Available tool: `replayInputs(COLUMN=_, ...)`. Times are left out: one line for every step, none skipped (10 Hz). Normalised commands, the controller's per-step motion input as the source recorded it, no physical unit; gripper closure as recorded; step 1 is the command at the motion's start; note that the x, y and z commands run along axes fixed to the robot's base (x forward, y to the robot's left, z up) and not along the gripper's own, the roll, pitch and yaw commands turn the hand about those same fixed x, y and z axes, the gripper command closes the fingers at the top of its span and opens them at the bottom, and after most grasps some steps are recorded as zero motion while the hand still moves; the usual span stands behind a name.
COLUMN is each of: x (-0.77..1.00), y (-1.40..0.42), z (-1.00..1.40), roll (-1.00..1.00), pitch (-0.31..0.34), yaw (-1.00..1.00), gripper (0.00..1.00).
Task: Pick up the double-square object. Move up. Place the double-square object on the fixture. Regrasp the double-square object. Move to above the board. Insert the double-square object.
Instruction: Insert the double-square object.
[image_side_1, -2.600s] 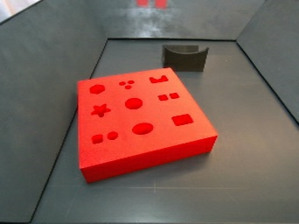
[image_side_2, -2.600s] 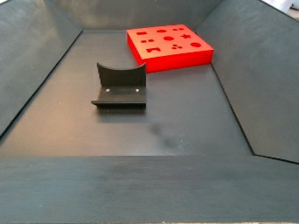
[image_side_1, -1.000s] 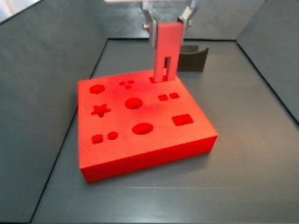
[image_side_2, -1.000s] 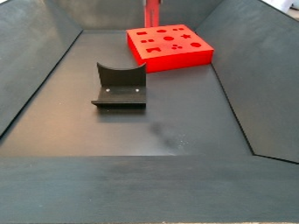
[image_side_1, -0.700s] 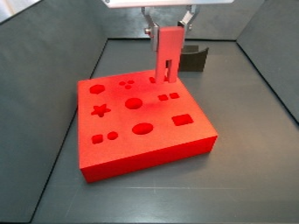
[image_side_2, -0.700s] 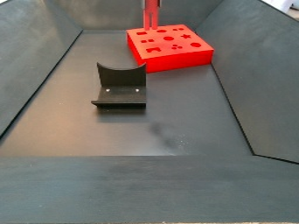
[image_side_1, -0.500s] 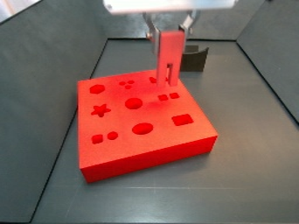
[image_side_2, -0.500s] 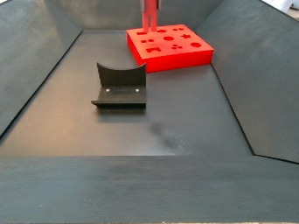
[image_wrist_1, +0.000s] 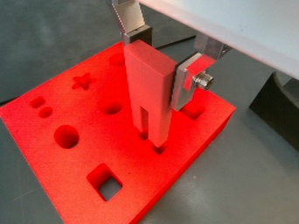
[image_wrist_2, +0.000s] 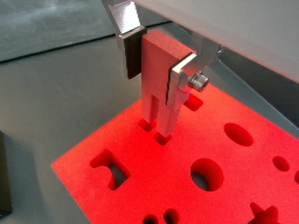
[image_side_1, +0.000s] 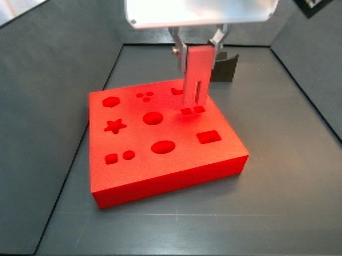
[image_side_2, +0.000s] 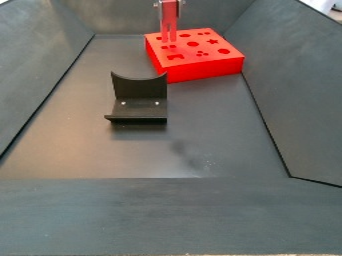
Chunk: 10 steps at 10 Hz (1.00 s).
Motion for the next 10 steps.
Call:
replayInputs(x=0.00, y=0.00, z=-0.23, roll=0.00, pitch=0.000, yaw=0.00, gripper=1.00)
replayInputs(x=0.00, y=0.01, z=-0.22, roll=0.00, pitch=0.000, yaw=0.00, gripper=1.00)
replayInputs(x=0.00, y=0.08, z=-0.24, roll=0.03, pitch=0.000, yaw=0.00, gripper=1.00)
replayInputs(x=0.00, y=0.13, z=-0.23, roll=0.00, pitch=0.000, yaw=0.00, gripper=1.00)
replayInputs(x=0.05, y=0.09, z=-0.20, roll=0.00, pitch=0.000, yaw=0.00, gripper=1.00)
replayInputs(x=0.10, y=0.03, z=-0.17, roll=0.00, pitch=0.000, yaw=0.00, gripper=1.00)
replayInputs(x=0.14, y=0.00, z=-0.17, roll=0.00, pitch=0.000, yaw=0.00, gripper=1.00)
replayInputs(x=0.19, y=0.00, z=-0.17, roll=0.00, pitch=0.000, yaw=0.00, gripper=1.00)
replayInputs(x=0.20, y=0.00, z=-0.17, roll=0.00, pitch=0.000, yaw=0.00, gripper=1.00)
replayInputs(x=0.16, y=0.00, z=-0.19, roll=0.00, pitch=0.000, yaw=0.00, gripper=1.00)
